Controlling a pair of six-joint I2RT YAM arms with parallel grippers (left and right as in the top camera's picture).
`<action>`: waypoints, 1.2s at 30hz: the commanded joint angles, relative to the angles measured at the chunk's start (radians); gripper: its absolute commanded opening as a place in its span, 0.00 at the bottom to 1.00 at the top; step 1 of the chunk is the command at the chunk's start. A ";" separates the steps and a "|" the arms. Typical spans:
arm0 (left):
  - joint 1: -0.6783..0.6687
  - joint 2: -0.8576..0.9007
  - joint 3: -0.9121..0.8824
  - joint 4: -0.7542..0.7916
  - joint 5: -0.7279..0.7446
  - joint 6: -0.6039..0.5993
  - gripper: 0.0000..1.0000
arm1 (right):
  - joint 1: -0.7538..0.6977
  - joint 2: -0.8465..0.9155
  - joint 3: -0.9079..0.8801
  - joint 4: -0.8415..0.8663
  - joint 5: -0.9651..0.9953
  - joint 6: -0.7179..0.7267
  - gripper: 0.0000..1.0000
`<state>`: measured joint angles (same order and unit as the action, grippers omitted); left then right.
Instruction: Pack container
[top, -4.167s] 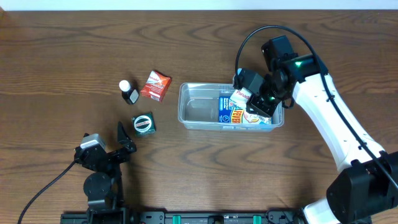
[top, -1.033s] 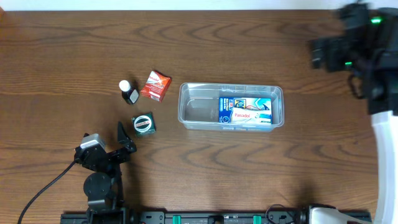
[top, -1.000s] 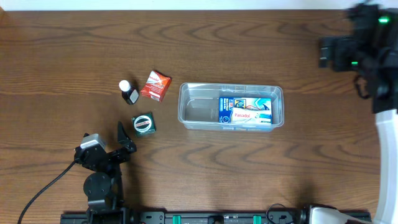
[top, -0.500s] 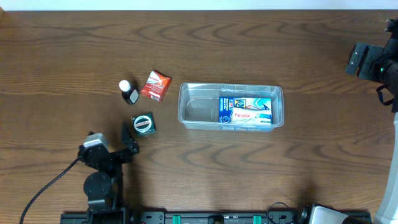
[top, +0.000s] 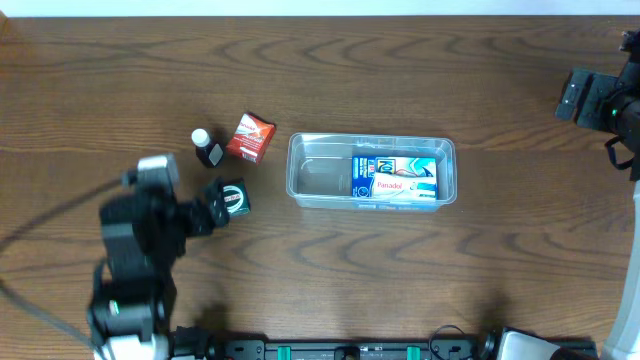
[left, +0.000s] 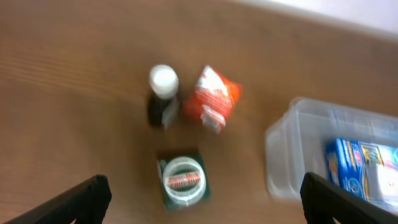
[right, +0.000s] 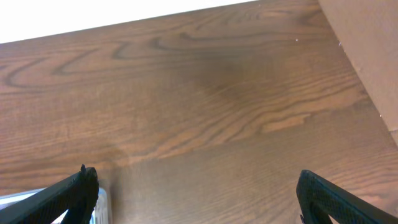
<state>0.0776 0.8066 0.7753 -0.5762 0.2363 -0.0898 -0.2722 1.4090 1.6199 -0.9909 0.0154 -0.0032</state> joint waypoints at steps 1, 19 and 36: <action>0.002 0.230 0.204 -0.149 0.092 0.129 0.98 | -0.006 0.002 0.002 0.000 0.004 0.017 0.99; -0.110 0.727 0.707 -0.271 -0.023 0.478 0.98 | -0.006 0.002 0.002 0.000 0.003 0.017 0.99; -0.187 0.984 0.707 -0.173 -0.125 0.497 0.98 | -0.006 0.002 0.002 0.000 0.004 0.017 0.99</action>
<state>-0.0902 1.7798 1.4742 -0.7654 0.1234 0.3935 -0.2722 1.4090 1.6199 -0.9905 0.0158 -0.0032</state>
